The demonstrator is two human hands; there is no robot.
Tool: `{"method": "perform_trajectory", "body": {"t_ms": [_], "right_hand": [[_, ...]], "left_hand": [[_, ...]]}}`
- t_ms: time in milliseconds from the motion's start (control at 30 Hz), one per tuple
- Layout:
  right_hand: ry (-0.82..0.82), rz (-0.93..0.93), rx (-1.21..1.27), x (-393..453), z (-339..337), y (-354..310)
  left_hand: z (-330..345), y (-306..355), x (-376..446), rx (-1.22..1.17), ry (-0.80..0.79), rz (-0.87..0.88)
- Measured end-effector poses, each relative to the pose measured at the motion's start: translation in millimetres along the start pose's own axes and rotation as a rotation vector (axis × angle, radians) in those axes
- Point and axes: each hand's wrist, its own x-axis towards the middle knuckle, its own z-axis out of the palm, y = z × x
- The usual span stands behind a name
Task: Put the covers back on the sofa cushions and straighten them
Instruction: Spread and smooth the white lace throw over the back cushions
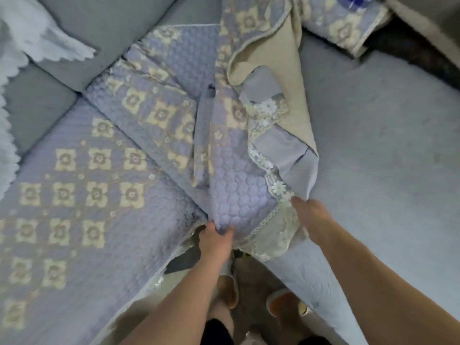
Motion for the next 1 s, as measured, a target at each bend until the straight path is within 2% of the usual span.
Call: {"method": "perform_trajectory", "body": {"t_ms": [67, 100, 133, 167, 200, 267, 333, 367, 433, 467, 533, 600, 667, 767, 833, 900, 1000], "right_hand": [[0.186, 0.005, -0.017, 3, -45, 11], [0.32, 0.022, -0.024, 4, -68, 15], [0.425, 0.037, -0.014, 9, -88, 19], [0.47, 0.057, -0.002, 12, -97, 22], [0.484, 0.082, -0.019, 13, -99, 24], [0.517, 0.147, -0.053, 23, -80, 33], [0.451, 0.199, -0.085, 30, -56, 49], [0.415, 0.222, -0.146, 36, -44, 56], [0.452, 0.261, -0.287, 25, -33, 50], [0.494, 0.19, -0.335, 11, -32, 41], [0.586, -0.065, -0.23, -3, -39, 13], [0.559, -0.285, -0.325, 1, -49, -22], [0.446, -0.376, -0.499, 22, -52, -59], [0.267, -0.359, -0.829, 48, -42, -85], [0.328, -0.439, -0.964, 51, -43, -79], [0.476, -0.438, -0.838, 38, -67, -57], [0.61, -0.105, -0.602, 3, -143, 31]], "left_hand": [[14, 10, -16, 0.434, 0.089, 0.192], [20, 14, -29, 0.546, 0.088, 0.368], [22, 20, -39, 0.587, 0.023, 0.503], [19, 24, -49, 0.623, -0.051, 0.569], [17, 22, -49, 0.662, -0.106, 0.61], [2, 16, -39, 0.741, -0.204, 0.587], [-10, 4, -32, 0.819, -0.268, 0.521], [-12, -3, -28, 0.817, -0.295, 0.468], [-11, -13, -26, 0.736, -0.318, 0.389], [-9, -16, -25, 0.654, -0.294, 0.384], [-7, -13, -25, 0.395, -0.177, 0.434], [-5, 0, -24, 0.074, -0.131, 0.437], [-4, 14, -22, -0.103, -0.217, 0.404], [0, 29, -24, 0.026, -0.332, 0.476], [4, 34, -31, 0.113, -0.381, 0.482], [7, 35, -34, 0.19, -0.373, 0.479], [10, 32, -38, 0.372, -0.359, 0.504]]}}
